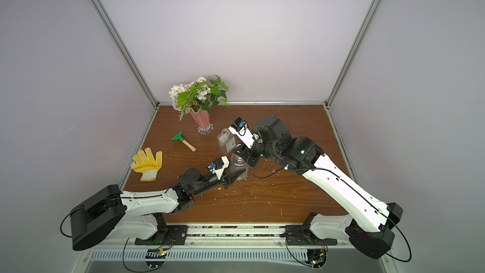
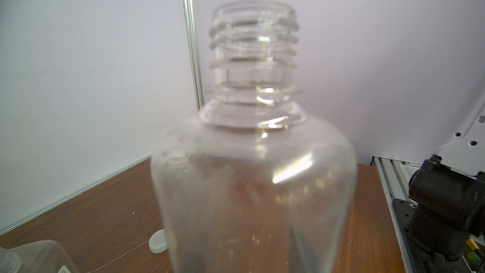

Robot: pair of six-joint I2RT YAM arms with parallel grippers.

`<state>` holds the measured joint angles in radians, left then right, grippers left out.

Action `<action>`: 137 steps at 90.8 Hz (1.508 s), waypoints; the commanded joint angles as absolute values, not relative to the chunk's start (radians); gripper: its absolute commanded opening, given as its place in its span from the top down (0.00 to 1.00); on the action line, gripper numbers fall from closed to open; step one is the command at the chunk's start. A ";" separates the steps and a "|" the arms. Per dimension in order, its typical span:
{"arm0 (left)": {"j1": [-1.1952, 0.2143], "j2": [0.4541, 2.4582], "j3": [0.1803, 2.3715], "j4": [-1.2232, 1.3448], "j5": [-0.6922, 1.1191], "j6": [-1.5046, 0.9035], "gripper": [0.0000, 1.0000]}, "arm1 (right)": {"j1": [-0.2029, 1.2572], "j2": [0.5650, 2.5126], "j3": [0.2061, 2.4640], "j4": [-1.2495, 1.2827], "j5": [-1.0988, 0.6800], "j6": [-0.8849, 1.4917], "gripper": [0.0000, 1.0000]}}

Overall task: Screw on the bottle caps
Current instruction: Screw the bottle cap onto the plastic bottle.

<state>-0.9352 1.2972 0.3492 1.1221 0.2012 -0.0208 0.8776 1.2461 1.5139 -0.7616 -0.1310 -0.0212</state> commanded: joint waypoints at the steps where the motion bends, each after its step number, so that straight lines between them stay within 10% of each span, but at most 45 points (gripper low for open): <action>1: -0.943 1.294 0.372 1.156 0.208 -0.004 0.61 | 0.888 1.255 1.552 -0.800 -0.114 -0.042 0.78; 137: -0.943 1.264 0.353 1.156 0.189 0.000 0.61 | 0.896 1.213 1.385 -0.798 -0.118 -0.005 0.74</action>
